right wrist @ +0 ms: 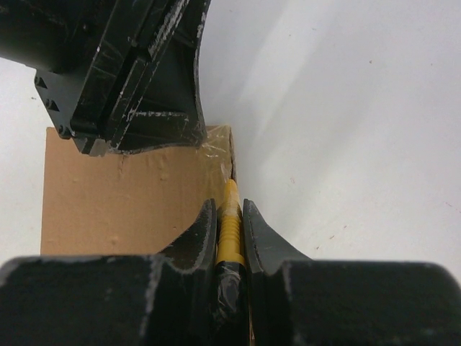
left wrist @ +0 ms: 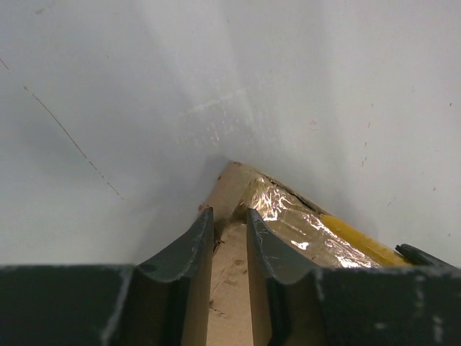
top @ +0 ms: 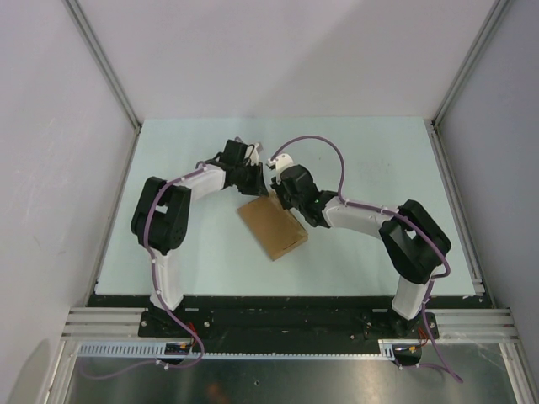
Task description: Unpack the express box
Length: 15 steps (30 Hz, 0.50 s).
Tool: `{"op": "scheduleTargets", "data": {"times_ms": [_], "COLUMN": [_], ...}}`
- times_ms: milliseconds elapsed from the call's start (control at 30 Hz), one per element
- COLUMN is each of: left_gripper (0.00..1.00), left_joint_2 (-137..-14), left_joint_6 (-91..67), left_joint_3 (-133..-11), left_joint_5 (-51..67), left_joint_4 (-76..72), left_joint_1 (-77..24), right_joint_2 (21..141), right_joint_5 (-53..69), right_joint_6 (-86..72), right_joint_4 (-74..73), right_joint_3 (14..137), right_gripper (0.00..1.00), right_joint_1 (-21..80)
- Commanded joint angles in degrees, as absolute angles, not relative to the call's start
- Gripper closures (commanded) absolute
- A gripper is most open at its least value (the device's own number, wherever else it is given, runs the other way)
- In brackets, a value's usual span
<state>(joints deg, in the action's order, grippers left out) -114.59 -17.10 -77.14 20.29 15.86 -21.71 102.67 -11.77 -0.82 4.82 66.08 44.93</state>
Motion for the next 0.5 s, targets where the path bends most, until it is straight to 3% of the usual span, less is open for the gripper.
{"op": "scheduleTargets", "data": {"times_ms": [0,467], "left_gripper": [0.75,0.77], "left_joint_2": [-117.95,-118.12], "left_joint_6": [-16.43,-16.7], "left_joint_3": [-76.99,-77.34], "left_joint_5": [13.54,13.45], "left_joint_4": [20.48,20.57], "left_joint_1": [-21.88,-21.8], "right_joint_2": [100.99,93.17], "right_joint_5": [-10.9,-12.31], "right_joint_6": [-0.7,-1.67], "right_joint_4": [3.87,2.11], "right_joint_3": [63.47,56.96], "right_gripper": [1.0,1.0], "right_joint_1": [45.26,45.53]}}
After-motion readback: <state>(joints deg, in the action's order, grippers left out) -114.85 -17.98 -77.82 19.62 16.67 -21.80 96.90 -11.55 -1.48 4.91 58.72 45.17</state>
